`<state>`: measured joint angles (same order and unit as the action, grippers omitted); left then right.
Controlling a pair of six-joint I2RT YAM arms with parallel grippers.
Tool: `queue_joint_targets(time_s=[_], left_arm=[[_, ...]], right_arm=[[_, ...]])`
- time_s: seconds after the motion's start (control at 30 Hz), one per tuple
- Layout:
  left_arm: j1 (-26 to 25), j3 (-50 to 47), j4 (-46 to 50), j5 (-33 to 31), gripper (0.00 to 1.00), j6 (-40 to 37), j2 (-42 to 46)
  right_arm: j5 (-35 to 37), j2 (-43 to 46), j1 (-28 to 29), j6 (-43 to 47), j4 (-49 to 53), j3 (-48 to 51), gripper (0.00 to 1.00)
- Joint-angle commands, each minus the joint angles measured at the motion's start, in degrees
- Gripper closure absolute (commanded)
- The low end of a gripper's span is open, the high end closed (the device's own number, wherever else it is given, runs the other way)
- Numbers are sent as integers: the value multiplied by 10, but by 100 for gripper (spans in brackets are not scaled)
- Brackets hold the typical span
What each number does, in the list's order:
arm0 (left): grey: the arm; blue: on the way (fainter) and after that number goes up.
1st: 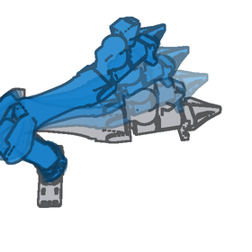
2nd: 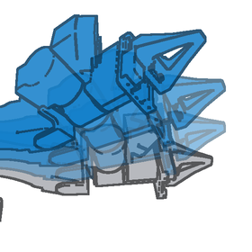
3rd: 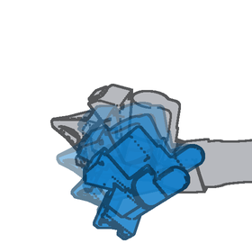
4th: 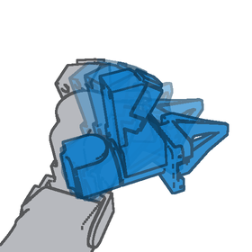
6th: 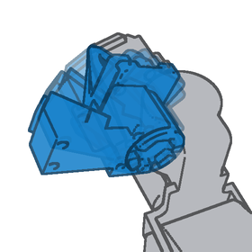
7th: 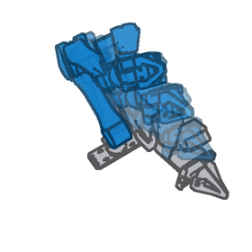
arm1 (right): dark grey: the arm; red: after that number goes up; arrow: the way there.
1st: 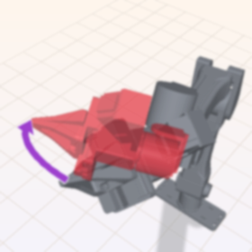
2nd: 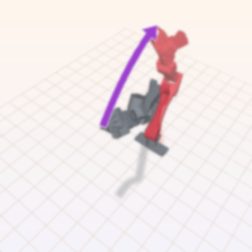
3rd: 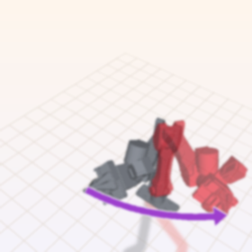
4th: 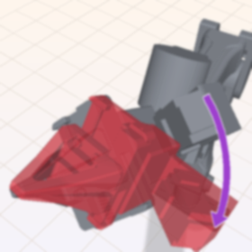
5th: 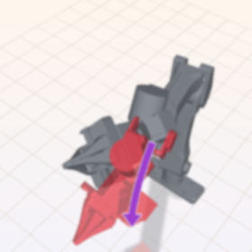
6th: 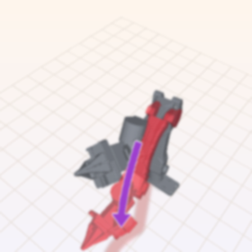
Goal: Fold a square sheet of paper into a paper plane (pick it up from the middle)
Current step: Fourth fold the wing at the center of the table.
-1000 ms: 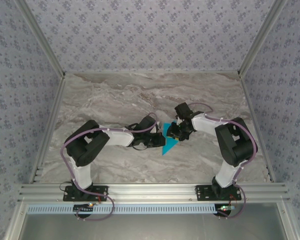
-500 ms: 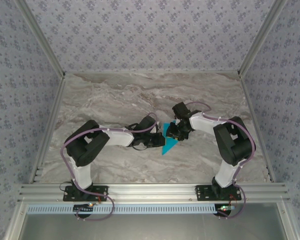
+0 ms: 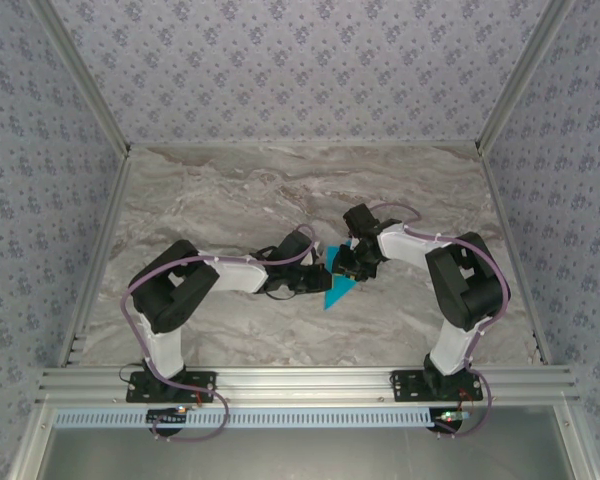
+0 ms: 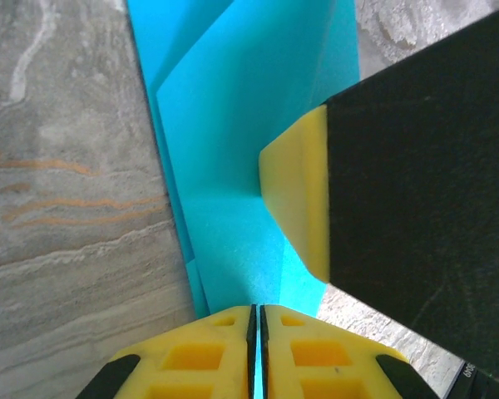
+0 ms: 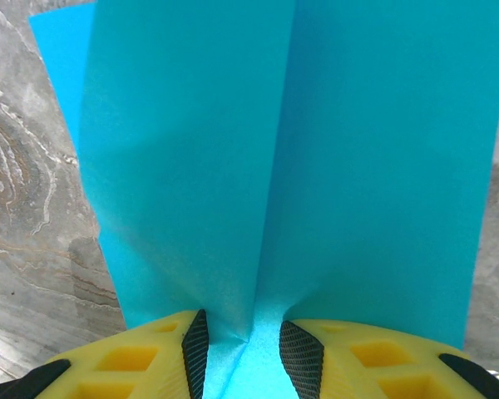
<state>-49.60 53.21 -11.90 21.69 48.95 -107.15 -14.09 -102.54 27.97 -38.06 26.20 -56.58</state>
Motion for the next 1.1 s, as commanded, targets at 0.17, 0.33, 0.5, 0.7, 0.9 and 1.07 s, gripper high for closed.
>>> queue_joint_targets(time_s=[0.17, 0.33, 0.5, 0.7, 0.9, 1.07], left_arm=[[-1, 13, 2, 6, 87, -6, -7], [-1, 15, 18, -3, 87, -9, -8], [-2, 15, 22, -4, 88, -10, -10], [-2, 15, 28, -9, 88, -11, -10], [-2, 17, 33, -12, 88, -13, -13], [-2, 17, 38, -13, 88, -15, -14]], right_arm=[[79, -109, 11, 9, 12, 51, 59], [79, -114, 12, 9, 13, 50, 58], [79, -119, 13, 9, 13, 49, 56], [79, -124, 14, 9, 12, 48, 54], [79, -128, 15, 8, 13, 47, 54], [79, -133, 15, 6, 15, 45, 54]])
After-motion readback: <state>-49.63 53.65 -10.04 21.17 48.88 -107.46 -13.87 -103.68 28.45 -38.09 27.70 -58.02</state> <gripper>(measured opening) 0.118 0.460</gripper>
